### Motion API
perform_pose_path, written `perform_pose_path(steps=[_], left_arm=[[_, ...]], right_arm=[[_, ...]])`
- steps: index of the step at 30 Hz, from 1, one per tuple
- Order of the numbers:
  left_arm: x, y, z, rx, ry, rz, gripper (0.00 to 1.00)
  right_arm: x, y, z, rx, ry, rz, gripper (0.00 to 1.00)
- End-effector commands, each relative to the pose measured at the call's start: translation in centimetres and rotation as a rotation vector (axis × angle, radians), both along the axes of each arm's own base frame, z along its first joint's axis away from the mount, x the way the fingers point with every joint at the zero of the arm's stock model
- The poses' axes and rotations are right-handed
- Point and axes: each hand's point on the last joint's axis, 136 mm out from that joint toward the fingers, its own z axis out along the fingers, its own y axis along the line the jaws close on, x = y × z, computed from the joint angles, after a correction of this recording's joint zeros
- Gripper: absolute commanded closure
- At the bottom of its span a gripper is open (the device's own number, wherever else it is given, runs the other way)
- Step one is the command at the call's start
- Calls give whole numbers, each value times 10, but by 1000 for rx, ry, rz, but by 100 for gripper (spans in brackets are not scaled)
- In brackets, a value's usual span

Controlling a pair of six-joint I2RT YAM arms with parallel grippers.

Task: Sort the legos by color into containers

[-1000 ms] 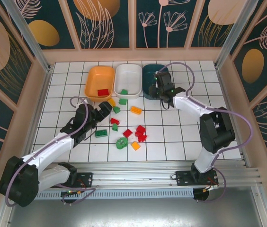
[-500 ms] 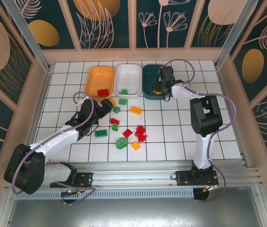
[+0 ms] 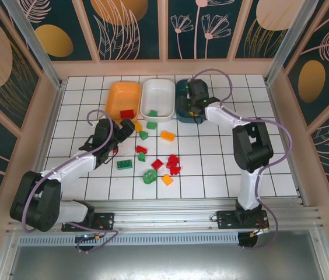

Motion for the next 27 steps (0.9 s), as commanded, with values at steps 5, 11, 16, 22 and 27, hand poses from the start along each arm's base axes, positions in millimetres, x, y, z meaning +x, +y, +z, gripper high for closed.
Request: perform_pose_path(steps=[5,11,16,22,27], left_arm=[[-15,20,-2,-21,-4,75,1],[-40,12,-10,-176,-5,66,2],[-64,15,-20,-228,-7,74,1],[-74,25,-12,-215,-60,96,2],[-77,27,-12,-207,-59,93,2]], right_arm=[[-70,95,-39,-64,91,269,46],[-83,126,-75,-49,150,383,40],[-90,135,-88,-43,172,409,40],[-89,144,-108,-82,189,401,41],[-86,149,-103,-63,183,391,41]])
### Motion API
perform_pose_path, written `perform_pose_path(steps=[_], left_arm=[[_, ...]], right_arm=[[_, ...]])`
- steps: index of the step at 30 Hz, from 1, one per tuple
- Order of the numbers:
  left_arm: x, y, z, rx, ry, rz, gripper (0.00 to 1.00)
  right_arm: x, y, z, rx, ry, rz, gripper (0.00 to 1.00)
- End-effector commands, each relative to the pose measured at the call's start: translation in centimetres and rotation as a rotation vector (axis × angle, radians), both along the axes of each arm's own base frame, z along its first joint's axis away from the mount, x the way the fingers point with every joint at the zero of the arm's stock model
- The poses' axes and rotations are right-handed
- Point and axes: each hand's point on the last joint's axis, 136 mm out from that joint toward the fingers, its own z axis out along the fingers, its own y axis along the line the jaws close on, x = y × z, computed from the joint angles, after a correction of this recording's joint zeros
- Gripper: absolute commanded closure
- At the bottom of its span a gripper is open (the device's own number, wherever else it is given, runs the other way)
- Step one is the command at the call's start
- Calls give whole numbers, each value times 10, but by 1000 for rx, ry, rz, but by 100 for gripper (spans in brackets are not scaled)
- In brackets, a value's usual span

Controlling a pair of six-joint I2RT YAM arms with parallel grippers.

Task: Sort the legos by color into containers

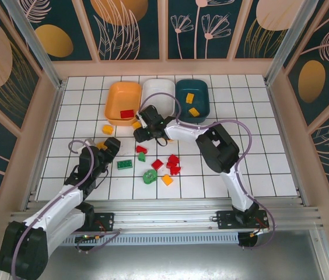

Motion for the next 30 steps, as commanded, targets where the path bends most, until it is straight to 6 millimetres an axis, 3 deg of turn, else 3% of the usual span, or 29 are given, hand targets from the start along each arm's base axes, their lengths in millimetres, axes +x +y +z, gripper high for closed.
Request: perform_pose_path(steps=[1,7,16,21,25,30], left_arm=[[-4,5,-9,11,27,18,1],[-4,4,-9,13,26,12,2],[-3,6,-4,28,21,13,2],[-1,5,0,41,19,7,3],[6,-2,10,79,3,-46,7],[15,-19,5,118,54,-156,12]], right_arm=[[3,5,0,-8,1,-12,41],[6,12,-9,-6,14,-7,43],[3,14,-6,-14,-1,6,66],[0,10,24,21,-49,-9,70],[1,2,64,80,-108,-32,72],[35,-24,94,135,-148,-123,73]])
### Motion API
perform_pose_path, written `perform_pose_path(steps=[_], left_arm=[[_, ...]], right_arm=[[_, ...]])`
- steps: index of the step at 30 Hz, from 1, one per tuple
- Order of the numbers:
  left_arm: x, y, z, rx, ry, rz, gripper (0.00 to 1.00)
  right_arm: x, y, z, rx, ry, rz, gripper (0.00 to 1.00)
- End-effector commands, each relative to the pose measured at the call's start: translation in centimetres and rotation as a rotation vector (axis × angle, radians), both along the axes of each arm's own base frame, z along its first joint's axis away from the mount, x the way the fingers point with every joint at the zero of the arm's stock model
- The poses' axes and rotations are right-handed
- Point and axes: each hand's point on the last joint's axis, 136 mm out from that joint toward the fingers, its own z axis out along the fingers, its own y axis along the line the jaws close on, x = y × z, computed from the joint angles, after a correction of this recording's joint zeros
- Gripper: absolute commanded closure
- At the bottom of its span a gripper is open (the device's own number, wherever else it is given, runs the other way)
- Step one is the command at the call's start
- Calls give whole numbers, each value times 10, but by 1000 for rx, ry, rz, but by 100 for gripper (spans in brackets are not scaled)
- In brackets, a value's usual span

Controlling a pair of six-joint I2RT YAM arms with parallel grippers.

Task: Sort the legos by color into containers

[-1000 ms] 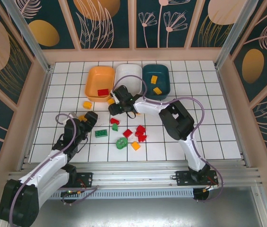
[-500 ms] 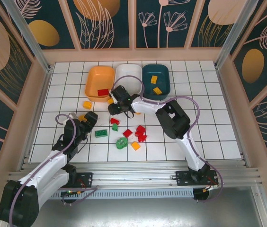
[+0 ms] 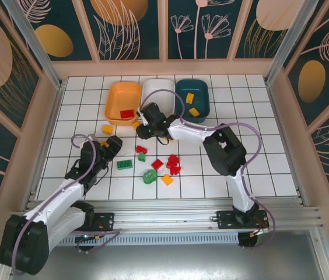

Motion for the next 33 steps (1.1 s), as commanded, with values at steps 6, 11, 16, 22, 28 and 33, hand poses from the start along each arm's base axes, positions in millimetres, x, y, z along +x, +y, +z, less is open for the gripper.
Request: perform_pose_path(steps=[6,11,16,22,28,33], left_arm=[[19,-29,-18,105,118,-217,18],[36,-13,-19,277,183,-193,19],[37,3,-19,380,215,-157,19],[28,11,-43,435,290,-165,21],[41,2,-56,467,295,-234,26],[46,6,-71,514,351,-240,31]], right_arm=[[98,-44,28,63,-41,-204,73],[134,-57,33,68,-54,-255,47],[135,-58,57,87,-85,-258,31],[108,-62,101,154,-133,-247,31],[76,-74,126,213,-137,-237,31],[50,-92,115,201,-106,-238,39]])
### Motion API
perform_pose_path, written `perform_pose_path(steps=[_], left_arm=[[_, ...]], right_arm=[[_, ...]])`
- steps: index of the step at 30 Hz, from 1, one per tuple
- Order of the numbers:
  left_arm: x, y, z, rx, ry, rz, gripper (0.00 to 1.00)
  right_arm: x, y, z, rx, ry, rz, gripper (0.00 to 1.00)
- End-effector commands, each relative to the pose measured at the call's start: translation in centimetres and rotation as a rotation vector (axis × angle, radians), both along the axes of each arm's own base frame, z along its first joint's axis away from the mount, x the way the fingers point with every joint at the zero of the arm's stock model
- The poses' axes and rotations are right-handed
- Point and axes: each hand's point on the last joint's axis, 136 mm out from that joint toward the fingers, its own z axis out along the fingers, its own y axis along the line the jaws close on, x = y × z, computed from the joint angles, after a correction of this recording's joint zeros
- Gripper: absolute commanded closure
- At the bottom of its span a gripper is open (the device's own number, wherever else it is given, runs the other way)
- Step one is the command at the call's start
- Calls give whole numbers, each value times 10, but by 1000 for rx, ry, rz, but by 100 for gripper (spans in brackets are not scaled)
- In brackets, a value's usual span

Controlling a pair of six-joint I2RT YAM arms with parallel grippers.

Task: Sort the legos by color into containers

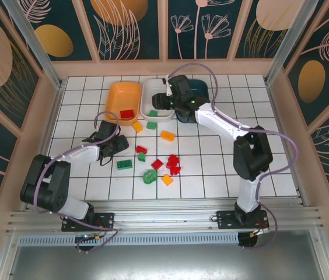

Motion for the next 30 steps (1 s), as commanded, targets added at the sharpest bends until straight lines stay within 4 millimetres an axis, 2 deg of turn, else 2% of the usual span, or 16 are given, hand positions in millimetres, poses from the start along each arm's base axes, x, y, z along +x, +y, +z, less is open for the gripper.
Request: perform_pose_path(steps=[1,3,5,11,17,19,22,27,30], left_arm=[[7,1,-4,41,17,-27,33],[6,0,-10,39,26,-32,40],[7,-2,-13,38,30,-39,52],[8,-19,-5,32,30,-86,65],[10,-52,27,-33,-33,-158,82],[16,-58,40,-62,-56,-167,91],[26,-65,62,-85,-98,-176,98],[50,-78,97,-98,-161,-211,100],[71,-80,107,-87,-169,-208,100]], right_arm=[[-16,-9,-12,6,23,-9,41],[-24,-17,-19,7,36,-16,45],[-31,-23,-27,3,50,-23,49],[-45,-35,-47,-4,80,-31,53],[-53,-49,-62,1,85,-59,53],[-57,-55,-67,2,93,-69,54],[-63,-62,-71,17,91,-80,53],[-63,-72,-76,30,100,-99,54],[-62,-77,-78,32,96,-105,54]])
